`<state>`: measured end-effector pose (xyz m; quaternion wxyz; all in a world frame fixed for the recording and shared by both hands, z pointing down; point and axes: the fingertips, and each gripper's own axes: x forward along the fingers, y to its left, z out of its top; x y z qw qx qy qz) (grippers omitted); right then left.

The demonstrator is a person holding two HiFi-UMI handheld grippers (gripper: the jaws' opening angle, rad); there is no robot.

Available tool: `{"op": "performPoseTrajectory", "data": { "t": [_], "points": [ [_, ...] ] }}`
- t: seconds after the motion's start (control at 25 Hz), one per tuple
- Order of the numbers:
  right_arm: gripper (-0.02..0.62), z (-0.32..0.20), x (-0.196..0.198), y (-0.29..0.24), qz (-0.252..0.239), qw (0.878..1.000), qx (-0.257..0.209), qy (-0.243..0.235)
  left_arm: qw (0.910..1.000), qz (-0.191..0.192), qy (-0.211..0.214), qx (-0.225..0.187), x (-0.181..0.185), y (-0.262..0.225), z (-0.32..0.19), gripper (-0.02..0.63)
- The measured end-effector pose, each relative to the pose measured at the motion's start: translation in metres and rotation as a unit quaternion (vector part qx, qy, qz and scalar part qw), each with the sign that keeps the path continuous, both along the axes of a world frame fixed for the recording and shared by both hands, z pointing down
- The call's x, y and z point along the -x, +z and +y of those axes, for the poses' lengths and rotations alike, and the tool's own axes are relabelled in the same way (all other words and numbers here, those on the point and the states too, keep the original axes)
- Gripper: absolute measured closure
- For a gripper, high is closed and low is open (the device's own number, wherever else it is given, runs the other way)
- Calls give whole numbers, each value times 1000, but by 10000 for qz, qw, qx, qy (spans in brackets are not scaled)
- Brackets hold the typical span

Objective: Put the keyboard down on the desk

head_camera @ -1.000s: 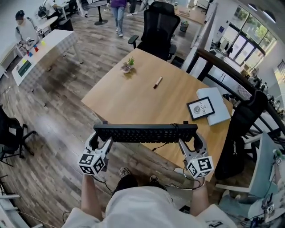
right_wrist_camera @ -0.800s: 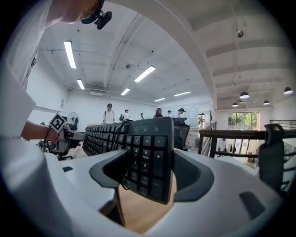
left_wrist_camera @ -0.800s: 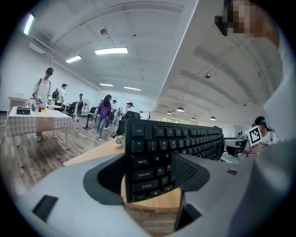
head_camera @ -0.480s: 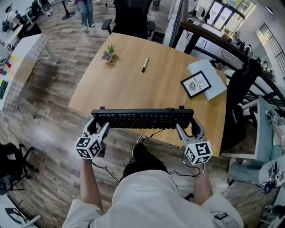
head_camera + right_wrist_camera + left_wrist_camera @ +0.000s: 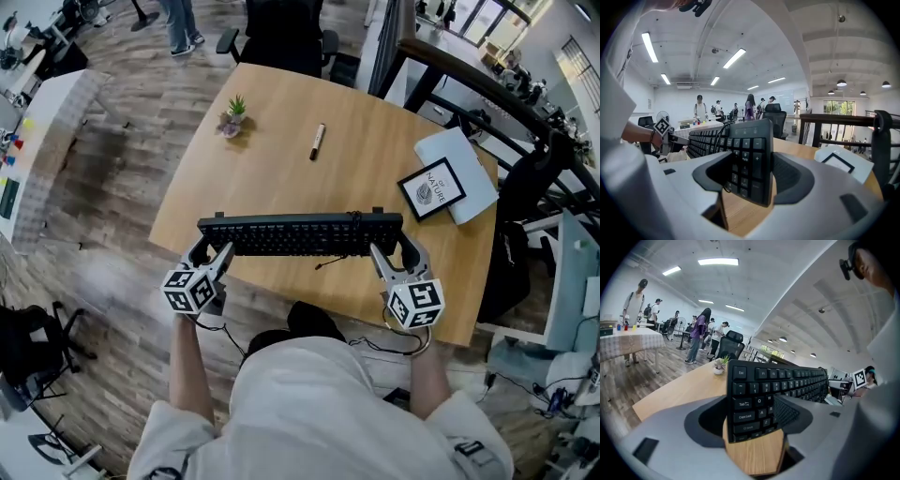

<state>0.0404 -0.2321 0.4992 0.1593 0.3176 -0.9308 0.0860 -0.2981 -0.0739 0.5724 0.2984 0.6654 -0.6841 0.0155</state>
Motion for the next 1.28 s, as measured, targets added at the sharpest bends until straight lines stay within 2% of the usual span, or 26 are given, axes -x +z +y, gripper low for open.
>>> {"op": "performPoseTrajectory", "data": {
  "t": [0.24, 0.4, 0.76, 1.28],
  "points": [
    [333, -40, 23, 30, -45, 9995, 295, -98, 9997, -66, 57, 221, 27, 20, -42, 301],
    [342, -48, 33, 53, -85, 9981, 602, 13, 9988, -14, 150, 461, 40, 41, -53, 301],
    [359, -59, 49, 71, 97, 9963, 770, 373, 9953, 229, 636, 694, 66, 77, -96, 301],
    [359, -60, 93, 74, 501, 9899, 875, 1000, 9838, 679, 1351, 961, 113, 120, -142, 301]
  ]
}}
